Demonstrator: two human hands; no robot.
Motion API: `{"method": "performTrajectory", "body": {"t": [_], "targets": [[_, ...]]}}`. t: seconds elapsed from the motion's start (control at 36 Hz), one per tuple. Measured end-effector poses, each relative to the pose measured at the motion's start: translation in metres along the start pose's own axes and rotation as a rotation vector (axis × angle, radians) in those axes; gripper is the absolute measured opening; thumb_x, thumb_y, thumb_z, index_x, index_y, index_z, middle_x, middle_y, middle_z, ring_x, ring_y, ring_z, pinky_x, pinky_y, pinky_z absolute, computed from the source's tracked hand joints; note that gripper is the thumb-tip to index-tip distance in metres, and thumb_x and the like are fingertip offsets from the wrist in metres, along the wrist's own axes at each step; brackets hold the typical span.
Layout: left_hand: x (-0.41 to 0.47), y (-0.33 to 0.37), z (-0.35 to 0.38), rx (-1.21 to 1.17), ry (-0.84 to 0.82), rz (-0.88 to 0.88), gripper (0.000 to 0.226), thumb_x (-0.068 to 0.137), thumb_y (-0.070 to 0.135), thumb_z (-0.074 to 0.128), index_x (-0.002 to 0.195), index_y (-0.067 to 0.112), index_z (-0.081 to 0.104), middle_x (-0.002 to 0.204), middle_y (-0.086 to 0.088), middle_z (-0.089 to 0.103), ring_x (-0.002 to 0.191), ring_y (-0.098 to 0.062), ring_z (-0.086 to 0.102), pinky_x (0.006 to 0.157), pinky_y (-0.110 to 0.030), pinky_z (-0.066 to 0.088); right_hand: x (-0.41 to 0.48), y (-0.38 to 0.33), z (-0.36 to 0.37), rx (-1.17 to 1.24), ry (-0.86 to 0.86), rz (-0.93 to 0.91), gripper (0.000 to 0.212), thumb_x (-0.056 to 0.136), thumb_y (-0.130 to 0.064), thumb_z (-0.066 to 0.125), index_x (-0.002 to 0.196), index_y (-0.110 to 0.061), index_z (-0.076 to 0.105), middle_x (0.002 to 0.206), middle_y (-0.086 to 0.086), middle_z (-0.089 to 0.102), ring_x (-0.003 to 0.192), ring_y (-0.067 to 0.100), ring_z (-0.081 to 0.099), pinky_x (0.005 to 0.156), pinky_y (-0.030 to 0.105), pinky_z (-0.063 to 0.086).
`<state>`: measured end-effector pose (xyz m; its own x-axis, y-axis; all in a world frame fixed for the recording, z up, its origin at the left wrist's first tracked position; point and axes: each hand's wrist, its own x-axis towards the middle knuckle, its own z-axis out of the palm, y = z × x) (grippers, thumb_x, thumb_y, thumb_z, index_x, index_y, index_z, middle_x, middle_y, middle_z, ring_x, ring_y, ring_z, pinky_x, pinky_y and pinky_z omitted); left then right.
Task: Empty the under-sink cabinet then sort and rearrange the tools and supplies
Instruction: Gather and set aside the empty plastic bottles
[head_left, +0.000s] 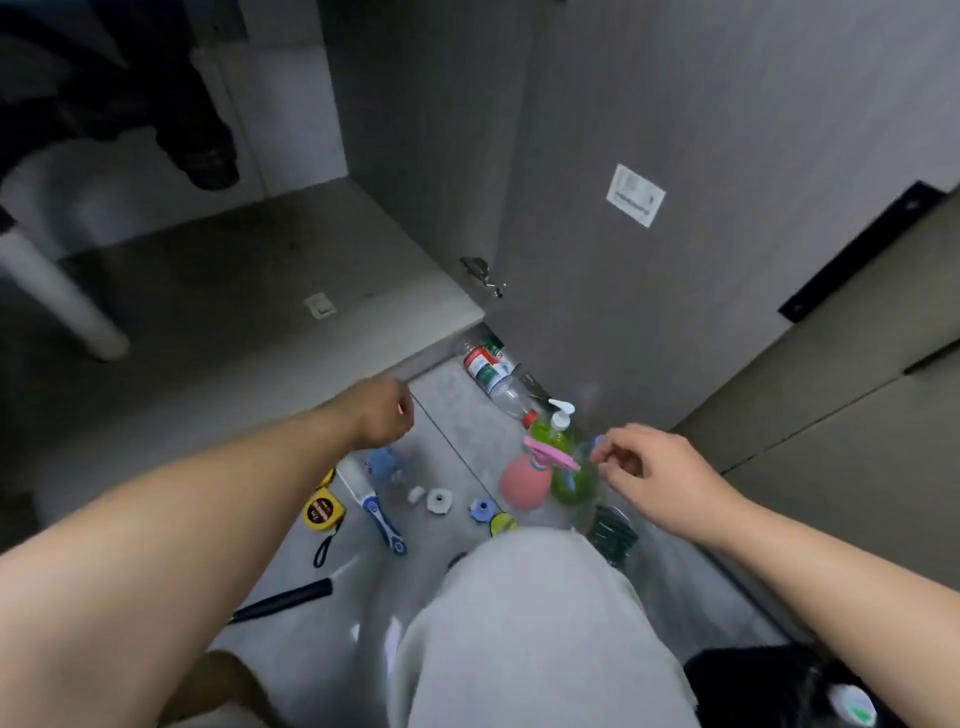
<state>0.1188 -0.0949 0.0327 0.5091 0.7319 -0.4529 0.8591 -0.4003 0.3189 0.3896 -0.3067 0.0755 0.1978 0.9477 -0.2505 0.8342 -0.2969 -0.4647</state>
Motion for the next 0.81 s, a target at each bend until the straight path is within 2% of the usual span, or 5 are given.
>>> {"method": "performTrajectory", "body": {"t": [0.08, 0.22, 0.5, 0.72, 0.81], "targets": [[0.015, -0.039, 0.036, -0.057, -0.084, -0.092, 0.034, 0.097, 0.031, 0.059, 0.131, 0.025, 0.06, 0.139, -0.003, 0.059, 0.12, -0.023, 0.058, 0.088, -0.025, 0.043, 0.068, -0.025, 0.03, 0.063, -0.1, -0.022, 0.023, 0.084, -0.009, 0.063, 0.084, -0.032, 0.067, 0.082, -0.014, 0.062, 0.074, -0.001, 0.06, 0.065, 0.008, 0.04], [0.045, -0.072, 0.1, -0.257, -0.202, -0.176, 0.066, 0.097, 0.026, 0.06, 0.156, 0.028, 0.031, 0.155, -0.01, 0.045, 0.134, -0.028, 0.051, 0.095, -0.023, 0.042, 0.168, -0.037, 0.092, -0.001, -0.279, 0.028, 0.017, 0.09, -0.022, 0.066, 0.107, -0.023, 0.069, 0.104, -0.003, 0.066, 0.096, 0.016, 0.064, 0.077, 0.023, 0.045], [0.096, -0.071, 0.182, -0.478, -0.246, -0.23, 0.077, 0.098, 0.052, 0.054, 0.161, 0.034, 0.013, 0.164, -0.008, 0.028, 0.146, -0.031, 0.036, 0.116, -0.032, 0.035, 0.282, -0.005, 0.177, -0.157, -0.167, 0.462, 0.085, 0.087, -0.031, 0.07, 0.155, -0.019, 0.02, 0.154, 0.021, 0.025, 0.142, 0.038, 0.032, 0.116, 0.042, 0.031], [0.093, -0.058, 0.194, -0.592, -0.064, -0.302, 0.054, 0.094, 0.036, 0.067, 0.141, 0.031, 0.042, 0.139, -0.017, 0.047, 0.119, -0.033, 0.053, 0.103, -0.041, 0.048, 0.306, 0.014, 0.198, -0.205, -0.162, 0.574, 0.101, 0.082, -0.035, 0.077, 0.155, -0.01, 0.013, 0.151, 0.023, 0.035, 0.137, 0.04, 0.042, 0.11, 0.044, 0.04], [0.087, -0.053, 0.195, -0.701, 0.011, -0.336, 0.05, 0.09, 0.031, 0.073, 0.131, 0.032, 0.045, 0.135, -0.014, 0.038, 0.109, -0.03, 0.055, 0.096, -0.039, 0.053, 0.298, 0.006, 0.21, -0.135, -0.231, 0.585, 0.099, 0.078, -0.033, 0.081, 0.15, -0.005, 0.021, 0.122, 0.015, 0.059, 0.096, 0.028, 0.062, 0.071, 0.032, 0.054]]}}
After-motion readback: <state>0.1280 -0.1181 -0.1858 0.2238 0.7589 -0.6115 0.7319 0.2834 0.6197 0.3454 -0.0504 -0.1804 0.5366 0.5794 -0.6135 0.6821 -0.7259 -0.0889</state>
